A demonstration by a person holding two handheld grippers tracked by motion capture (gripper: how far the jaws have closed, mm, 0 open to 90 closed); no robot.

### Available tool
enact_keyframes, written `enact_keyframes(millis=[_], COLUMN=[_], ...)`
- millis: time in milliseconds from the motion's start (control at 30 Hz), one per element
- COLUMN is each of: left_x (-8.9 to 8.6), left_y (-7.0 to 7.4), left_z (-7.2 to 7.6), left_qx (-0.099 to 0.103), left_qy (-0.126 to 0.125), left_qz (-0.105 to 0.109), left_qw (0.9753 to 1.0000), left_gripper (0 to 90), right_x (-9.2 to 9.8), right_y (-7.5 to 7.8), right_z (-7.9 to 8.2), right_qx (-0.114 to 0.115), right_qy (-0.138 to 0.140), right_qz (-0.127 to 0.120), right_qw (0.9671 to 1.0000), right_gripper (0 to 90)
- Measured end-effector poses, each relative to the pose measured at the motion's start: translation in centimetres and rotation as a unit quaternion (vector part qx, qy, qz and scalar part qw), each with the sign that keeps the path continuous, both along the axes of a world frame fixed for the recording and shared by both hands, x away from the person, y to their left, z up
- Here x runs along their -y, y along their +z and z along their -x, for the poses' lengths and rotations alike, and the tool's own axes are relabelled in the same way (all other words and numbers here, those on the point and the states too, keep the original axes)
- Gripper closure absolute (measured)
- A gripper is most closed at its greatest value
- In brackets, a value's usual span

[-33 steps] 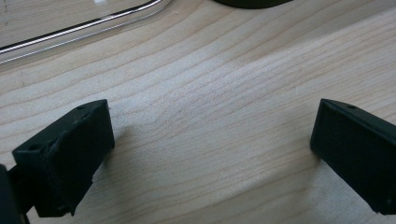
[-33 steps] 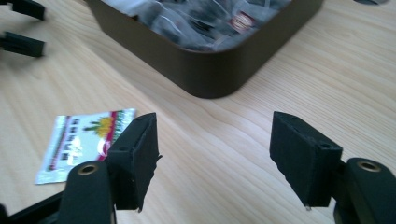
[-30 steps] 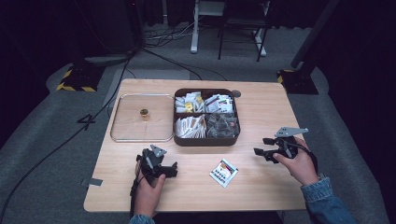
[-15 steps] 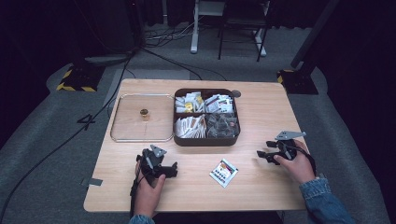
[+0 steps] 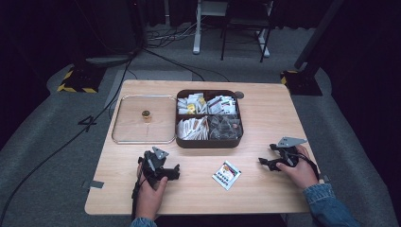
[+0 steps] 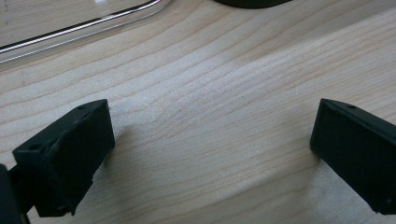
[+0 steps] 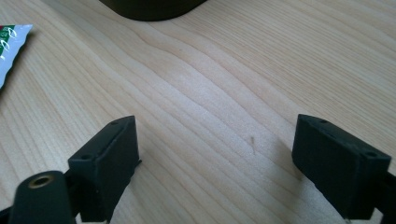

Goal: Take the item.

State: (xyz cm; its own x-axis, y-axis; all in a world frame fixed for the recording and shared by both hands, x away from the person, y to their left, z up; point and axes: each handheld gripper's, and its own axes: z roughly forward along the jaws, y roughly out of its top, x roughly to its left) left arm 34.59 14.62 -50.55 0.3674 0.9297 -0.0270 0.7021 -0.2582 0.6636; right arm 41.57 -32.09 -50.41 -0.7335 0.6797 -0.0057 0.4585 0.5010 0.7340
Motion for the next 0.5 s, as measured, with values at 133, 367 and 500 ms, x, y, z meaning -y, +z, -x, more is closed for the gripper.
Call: enact_keyframes(millis=[133,367,500], left_x=[-0.01,-0.02,0.0], left_y=[0.02,0.02,0.02], left_z=[-0.02,-0.05,-0.05], left_qx=[0.0,0.0,0.0], left_qy=[0.0,0.0,0.0], left_qz=[-0.001,-0.003,-0.002], left_qw=[1.0,1.0,1.0], left_gripper=[0.0,0.0,0.0], right_x=[0.0,-0.03,-0.03], right_y=[0.0,-0.03,-0.03], right_z=[-0.02,-0.04,-0.04], right_qx=[-0.001,-0.001,-0.001], right_qy=[0.0,0.004,0.004], right_qz=[-0.001,0.001,0.0], right_qw=[1.0,1.0,1.0], right_gripper=[14.1,12.5,12.4])
